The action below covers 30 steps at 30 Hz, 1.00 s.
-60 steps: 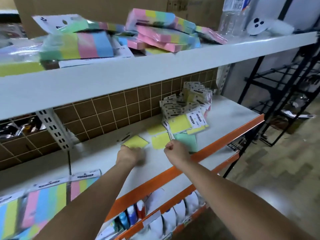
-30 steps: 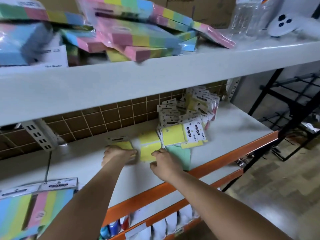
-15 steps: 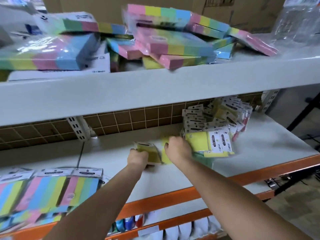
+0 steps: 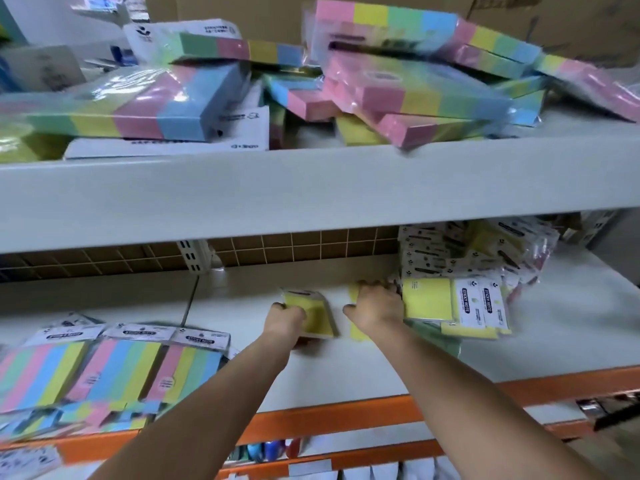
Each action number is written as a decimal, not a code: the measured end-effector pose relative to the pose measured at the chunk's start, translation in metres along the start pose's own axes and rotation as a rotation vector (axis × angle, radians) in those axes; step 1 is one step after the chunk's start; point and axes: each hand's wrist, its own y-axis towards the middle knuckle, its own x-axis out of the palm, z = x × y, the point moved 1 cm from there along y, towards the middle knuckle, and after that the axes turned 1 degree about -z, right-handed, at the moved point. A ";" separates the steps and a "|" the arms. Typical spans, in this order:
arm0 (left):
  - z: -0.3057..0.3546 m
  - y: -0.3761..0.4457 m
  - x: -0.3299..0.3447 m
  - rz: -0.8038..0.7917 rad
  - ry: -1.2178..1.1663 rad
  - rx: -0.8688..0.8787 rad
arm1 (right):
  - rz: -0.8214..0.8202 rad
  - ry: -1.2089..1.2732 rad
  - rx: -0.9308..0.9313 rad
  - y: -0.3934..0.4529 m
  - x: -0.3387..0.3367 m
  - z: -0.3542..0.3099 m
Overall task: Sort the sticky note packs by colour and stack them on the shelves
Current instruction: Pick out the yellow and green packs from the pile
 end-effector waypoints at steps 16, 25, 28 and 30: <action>-0.003 -0.002 0.015 -0.032 -0.213 -0.040 | 0.276 -0.109 -0.470 -0.068 -0.002 -0.024; -0.010 -0.015 0.007 -0.063 -0.177 0.021 | 0.121 0.139 -0.529 -0.092 -0.005 -0.028; -0.007 -0.023 0.003 -0.073 -0.227 0.043 | 0.162 0.172 -0.365 -0.085 -0.009 -0.024; -0.008 -0.024 -0.002 -0.072 -0.243 0.046 | 0.181 0.138 -0.275 -0.076 -0.010 -0.018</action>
